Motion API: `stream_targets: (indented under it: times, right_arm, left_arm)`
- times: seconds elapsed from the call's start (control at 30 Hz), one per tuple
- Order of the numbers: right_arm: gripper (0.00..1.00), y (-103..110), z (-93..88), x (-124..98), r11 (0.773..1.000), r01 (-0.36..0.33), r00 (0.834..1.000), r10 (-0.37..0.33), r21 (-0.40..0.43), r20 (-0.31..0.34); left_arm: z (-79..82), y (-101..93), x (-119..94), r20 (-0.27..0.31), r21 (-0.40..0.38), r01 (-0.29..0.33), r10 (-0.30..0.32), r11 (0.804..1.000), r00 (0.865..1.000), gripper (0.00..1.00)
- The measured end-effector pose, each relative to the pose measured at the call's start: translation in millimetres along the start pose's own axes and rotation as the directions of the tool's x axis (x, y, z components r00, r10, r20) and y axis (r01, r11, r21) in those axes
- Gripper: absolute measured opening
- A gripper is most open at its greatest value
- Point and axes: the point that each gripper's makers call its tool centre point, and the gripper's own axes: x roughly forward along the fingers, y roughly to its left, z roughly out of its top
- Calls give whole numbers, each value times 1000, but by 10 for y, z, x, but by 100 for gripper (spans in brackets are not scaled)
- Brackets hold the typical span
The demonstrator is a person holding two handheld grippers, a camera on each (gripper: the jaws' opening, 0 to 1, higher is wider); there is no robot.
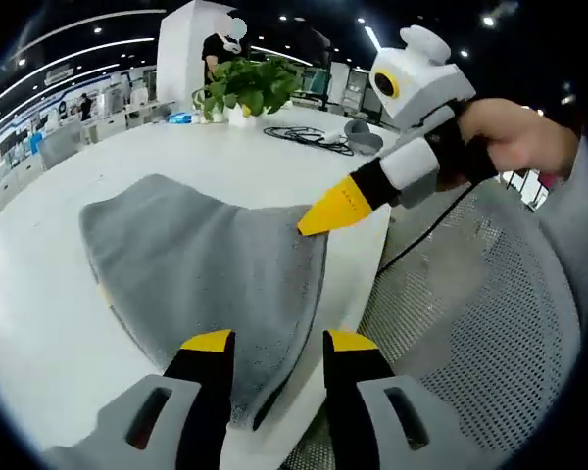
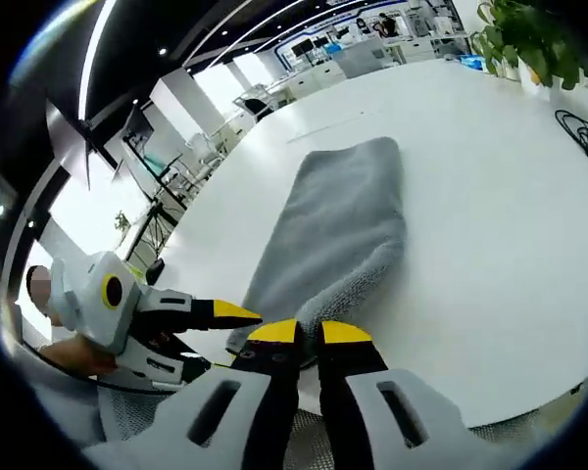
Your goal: Fold the towel on the table until its edges align and the towel forms a compact rectangular stack.
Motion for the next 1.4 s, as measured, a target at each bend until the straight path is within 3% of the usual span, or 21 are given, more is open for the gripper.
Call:
stream_targets:
  times: [0.17, 0.2, 0.27, 0.47, 0.77, 0.83, 0.87, 1.0, 1.03, 1.13, 1.27, 1.33, 1.4]
  right_arm:
    - [4, 8, 115, 47, 1000, -11, 1000, 10, 14, 26]
    - [4, 50, 120, 26, 1000, -12, 1000, 12, 6, 27]
    - [4, 64, 127, 14, 1000, -11, 1000, 10, 13, 28]
    - [4, 71, 179, 27, 999, -18, 999, 16, 32, 40]
    - [4, 66, 224, 64, 998, -31, 998, 28, 46, 52]
    - [5, 27, 248, 93, 999, -35, 998, 37, -42, 52]
    - [5, 17, 243, 78, 997, -22, 998, 26, -69, 48]
    - [6, 46, 231, 33, 995, -33, 998, 38, -99, 52]
    - [7, 17, 229, 24, 992, -31, 998, 37, -124, 49]
    - [8, -63, 193, 30, 970, -36, 998, 45, -238, 34]
    - [13, -134, 105, -50, 907, -3, 1000, -1, -422, -9]
    - [16, -104, 64, -83, 876, -4, 1000, -1, -481, -10]
    - [21, -93, 23, -90, 860, -9, 1000, 6, -510, -8]
  left_arm:
    - [-28, 30, 68, -88, 120, -46, 57, 992, 995, 39]
    - [-55, 73, 85, -109, 196, -55, 77, 979, 991, 39]
    - [-62, 82, 108, -124, 244, -55, 88, 968, 988, 39]
    - [-85, 51, 167, -128, 223, -43, 73, 974, 989, 33]
    - [-85, 164, 144, -113, 200, -69, 93, 977, 989, 19]
    - [-59, 175, 113, -103, 197, -66, 88, 978, 991, 12]
    - [-34, 165, 106, -85, 160, -54, 69, 986, 994, 11]
    - [0, 237, 62, -58, 85, -50, 55, 995, 997, 7]
    - [35, 232, 49, -41, 33, -43, 45, 999, 998, 7]
    - [39, 286, 30, -30, -26, -16, 15, 1000, 999, 7]
    - [112, 337, -8, -20, -48, 2, -3, 999, 1000, 7]
    - [171, 312, -41, -31, -55, 17, -18, 998, 999, 7]
    - [168, 381, -36, -41, -62, 15, -18, 998, 999, 7]
